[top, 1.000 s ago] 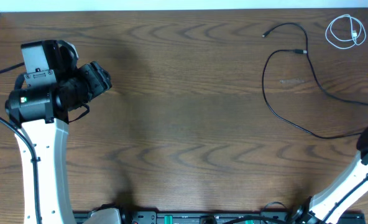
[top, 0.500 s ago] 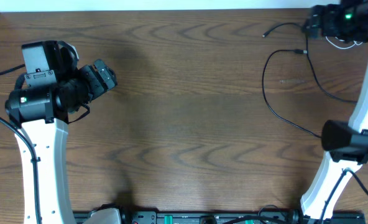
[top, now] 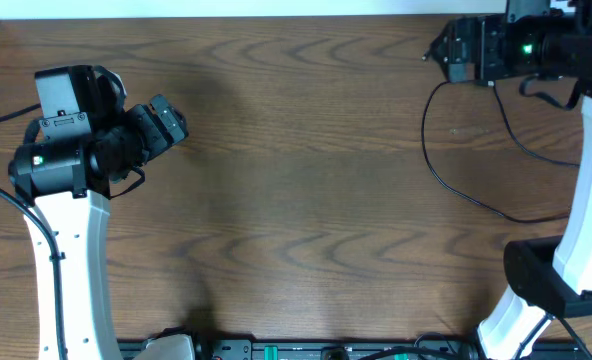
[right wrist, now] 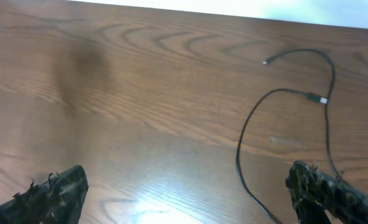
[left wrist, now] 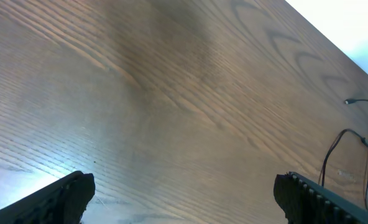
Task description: Untangle cables
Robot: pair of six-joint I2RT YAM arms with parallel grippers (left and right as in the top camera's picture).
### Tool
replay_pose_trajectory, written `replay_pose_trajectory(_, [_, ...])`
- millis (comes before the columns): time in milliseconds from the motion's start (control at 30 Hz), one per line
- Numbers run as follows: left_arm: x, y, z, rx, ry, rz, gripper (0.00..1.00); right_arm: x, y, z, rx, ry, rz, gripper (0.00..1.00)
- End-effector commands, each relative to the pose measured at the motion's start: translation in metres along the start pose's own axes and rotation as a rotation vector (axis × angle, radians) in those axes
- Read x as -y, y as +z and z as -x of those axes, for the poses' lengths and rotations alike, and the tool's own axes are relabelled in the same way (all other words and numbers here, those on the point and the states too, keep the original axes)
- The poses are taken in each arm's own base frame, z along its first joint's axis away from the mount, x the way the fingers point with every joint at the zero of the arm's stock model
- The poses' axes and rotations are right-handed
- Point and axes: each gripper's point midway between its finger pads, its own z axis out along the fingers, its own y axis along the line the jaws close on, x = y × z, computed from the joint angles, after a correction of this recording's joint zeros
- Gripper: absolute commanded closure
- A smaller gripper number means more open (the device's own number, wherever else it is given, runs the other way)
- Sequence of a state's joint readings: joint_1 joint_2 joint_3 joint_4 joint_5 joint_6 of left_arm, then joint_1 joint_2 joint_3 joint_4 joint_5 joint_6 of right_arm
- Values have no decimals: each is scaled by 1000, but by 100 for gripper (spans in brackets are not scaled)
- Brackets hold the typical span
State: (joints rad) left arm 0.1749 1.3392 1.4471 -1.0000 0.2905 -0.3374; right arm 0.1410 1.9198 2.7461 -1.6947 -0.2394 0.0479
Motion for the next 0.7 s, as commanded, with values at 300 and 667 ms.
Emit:
replay_pose_trajectory(300, [-2,3,-3,-19,-9,-1,2,0,-44,-2,87,-132,-57,1])
replay_pose_trajectory(667, [-2,3,-3,-19,-9,-1,2,37,-54,-10,288,-143,-192,1])
